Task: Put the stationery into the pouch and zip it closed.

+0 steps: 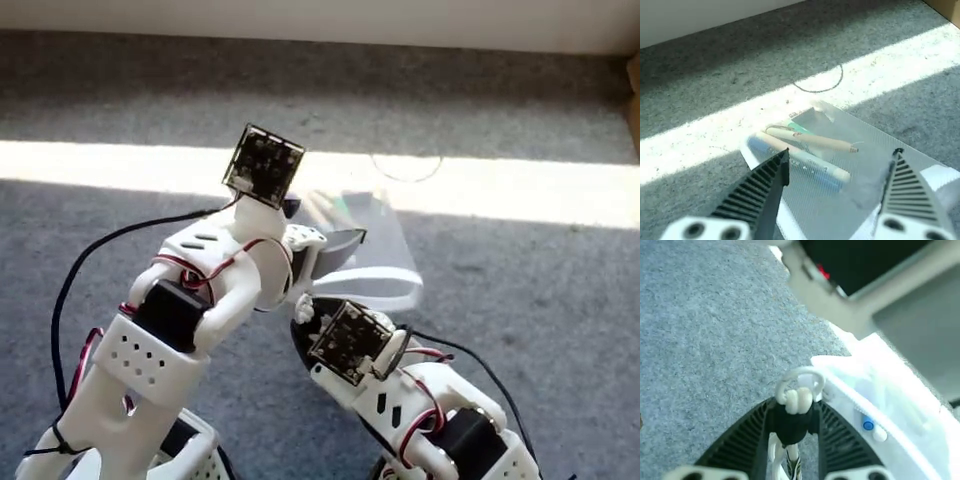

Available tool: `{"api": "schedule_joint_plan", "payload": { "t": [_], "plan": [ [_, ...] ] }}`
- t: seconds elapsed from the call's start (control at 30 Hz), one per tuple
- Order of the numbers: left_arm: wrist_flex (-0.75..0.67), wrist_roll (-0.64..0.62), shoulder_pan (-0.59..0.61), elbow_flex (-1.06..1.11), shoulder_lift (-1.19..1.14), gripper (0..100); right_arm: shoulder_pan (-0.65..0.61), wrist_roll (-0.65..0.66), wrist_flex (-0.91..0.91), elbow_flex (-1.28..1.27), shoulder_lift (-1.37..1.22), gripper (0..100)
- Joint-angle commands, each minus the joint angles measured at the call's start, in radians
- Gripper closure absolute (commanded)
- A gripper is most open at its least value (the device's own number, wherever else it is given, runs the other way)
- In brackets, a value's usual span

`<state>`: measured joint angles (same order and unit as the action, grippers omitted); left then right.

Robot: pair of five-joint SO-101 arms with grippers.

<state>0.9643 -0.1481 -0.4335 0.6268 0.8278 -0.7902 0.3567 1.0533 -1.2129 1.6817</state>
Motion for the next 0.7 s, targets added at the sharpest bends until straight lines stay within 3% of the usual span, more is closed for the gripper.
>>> {"api": "schedule_joint_plan", "payload": {
  "t": [0.0, 0.37, 0.67],
  "plan": [
    [0.014, 0.011, 0.019, -0.03, 0.036, 70, -0.005, 0.017, -0.007, 0.004, 0.013, 99.2],
    [0.137, 0.015, 0.102, -0.027, 0.255, 70, 0.16, 0.011, -0.008, 0.016, 0.013, 99.2],
    [0.163, 0.153, 0.101, 0.018, 0.263, 70, 0.274, 0.008, -0.013, 0.036, 0.015, 99.2]
  ]
}}
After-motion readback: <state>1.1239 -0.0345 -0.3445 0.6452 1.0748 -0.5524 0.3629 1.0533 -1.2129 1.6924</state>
